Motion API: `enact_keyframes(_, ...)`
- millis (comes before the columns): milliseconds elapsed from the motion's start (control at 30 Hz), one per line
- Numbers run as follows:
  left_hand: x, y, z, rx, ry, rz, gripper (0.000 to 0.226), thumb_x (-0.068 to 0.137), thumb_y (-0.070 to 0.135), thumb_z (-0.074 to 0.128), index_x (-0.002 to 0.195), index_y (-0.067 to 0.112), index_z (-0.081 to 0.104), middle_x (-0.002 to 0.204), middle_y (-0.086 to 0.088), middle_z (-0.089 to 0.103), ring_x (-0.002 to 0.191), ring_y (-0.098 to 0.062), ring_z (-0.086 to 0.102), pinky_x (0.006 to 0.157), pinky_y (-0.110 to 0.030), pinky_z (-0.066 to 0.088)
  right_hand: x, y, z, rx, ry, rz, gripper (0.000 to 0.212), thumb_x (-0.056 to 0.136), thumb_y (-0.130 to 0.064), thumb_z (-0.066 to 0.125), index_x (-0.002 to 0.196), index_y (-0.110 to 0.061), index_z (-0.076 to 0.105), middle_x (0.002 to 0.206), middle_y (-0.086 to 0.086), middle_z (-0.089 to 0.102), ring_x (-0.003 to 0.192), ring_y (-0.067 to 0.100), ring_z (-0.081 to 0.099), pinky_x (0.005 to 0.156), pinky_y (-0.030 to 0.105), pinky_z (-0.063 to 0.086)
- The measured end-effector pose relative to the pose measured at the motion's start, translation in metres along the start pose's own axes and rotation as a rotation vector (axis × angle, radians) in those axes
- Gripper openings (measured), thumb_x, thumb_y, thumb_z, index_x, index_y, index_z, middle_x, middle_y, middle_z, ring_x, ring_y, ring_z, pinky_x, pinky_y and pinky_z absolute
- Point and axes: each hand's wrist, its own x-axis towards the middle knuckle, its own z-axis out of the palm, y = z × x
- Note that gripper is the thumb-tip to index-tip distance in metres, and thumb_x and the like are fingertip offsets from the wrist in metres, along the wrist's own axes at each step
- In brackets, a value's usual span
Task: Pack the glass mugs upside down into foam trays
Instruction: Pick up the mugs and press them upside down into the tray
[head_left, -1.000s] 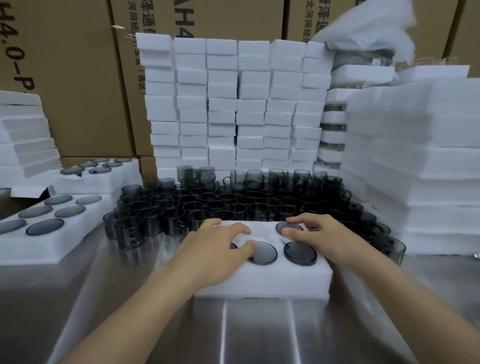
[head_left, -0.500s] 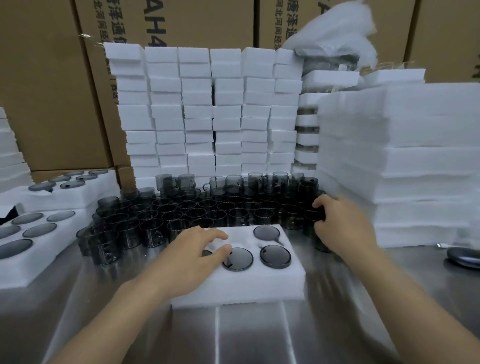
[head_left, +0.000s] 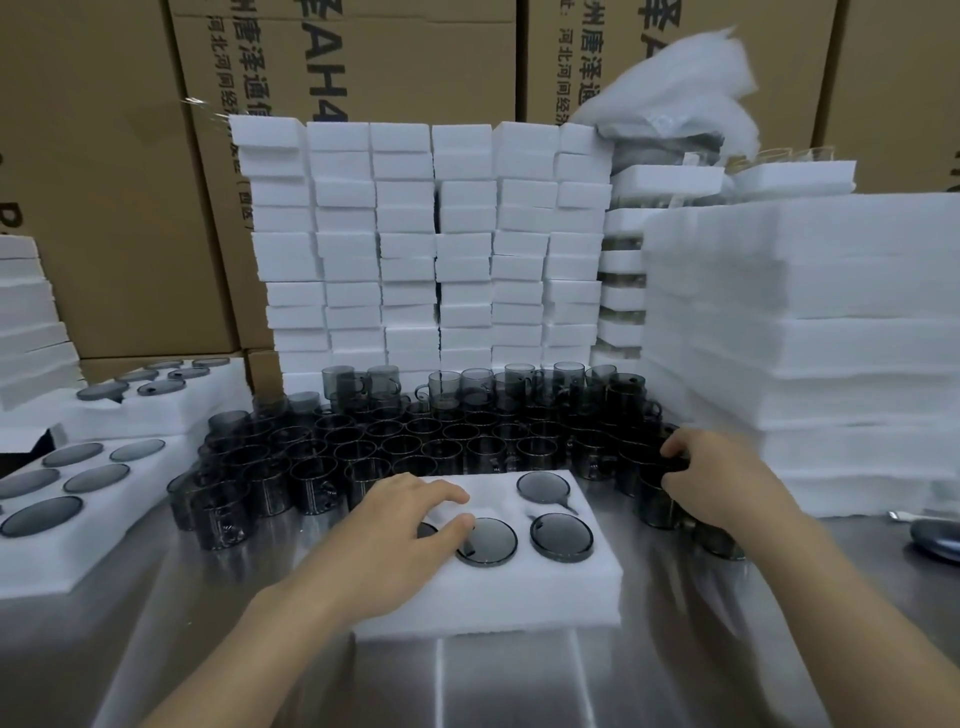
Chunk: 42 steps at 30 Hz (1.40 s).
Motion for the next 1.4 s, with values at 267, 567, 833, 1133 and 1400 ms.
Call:
enact_keyframes(267,-0.004,0.008,-0.004,0.019,-0.012,-0.006,0.042,0.106,0.062,0.047,0.143,0.045,0.058,0.120,0.029,0.050,0.131,-0.001,0.038,0.110,-0.029,0.038,-0.003,-0.003,0.001,-0.093,-0.131,-0.151,0.062,0.090,0.008,0.054,0.139,-0.031,0.061,0.137,0.008,0.045,0.121,0.026,0.050,0.090,0.027,0.044)
enact_keyframes(567,-0.012,0.024,-0.006,0.098,0.099,-0.006,0.042,0.105,0.059,0.051,0.145,0.046,0.055,0.138,0.026,0.048,0.140,0.000,0.035,0.117,-0.035,0.038,-0.036,-0.046,-0.021,0.192,0.102,-0.385,0.070,0.080,0.018,0.053,0.106,-0.047,0.057,0.134,-0.013,0.044,0.113,0.015,0.055,0.082,0.021,0.046)
enact_keyframes(833,-0.015,0.051,-0.003,-0.463,0.145,0.059,0.066,0.081,0.078,0.069,0.141,0.061,0.048,0.131,0.024,0.069,0.129,0.007,0.057,0.104,-0.030,0.047,-0.097,-0.100,-0.011,0.748,0.165,-0.919,0.062,0.087,0.018,0.063,0.112,-0.039,0.072,0.148,-0.019,0.049,0.120,0.016,0.062,0.088,0.021,0.059)
enact_keyframes(1133,-0.012,0.058,-0.011,-0.991,0.402,-0.048,0.059,0.076,0.018,0.096,0.125,0.033,0.067,0.106,0.011,0.081,0.091,-0.011,0.080,0.070,-0.014,0.056,-0.091,-0.099,0.016,0.752,0.259,-0.840,0.043,0.092,-0.005,0.079,0.124,-0.031,0.069,0.125,-0.021,0.060,0.120,0.012,0.062,0.090,0.026,0.056)
enact_keyframes(1400,-0.012,0.053,-0.008,-0.728,0.645,0.022,0.050,0.076,0.029,0.096,0.116,0.040,0.069,0.117,0.009,0.069,0.089,-0.014,0.075,0.082,-0.030,0.058,-0.103,-0.105,0.038,0.657,0.257,-0.793,0.034,0.105,-0.043,0.062,0.139,-0.036,0.064,0.118,-0.025,0.064,0.111,0.006,0.066,0.084,0.019,0.054)
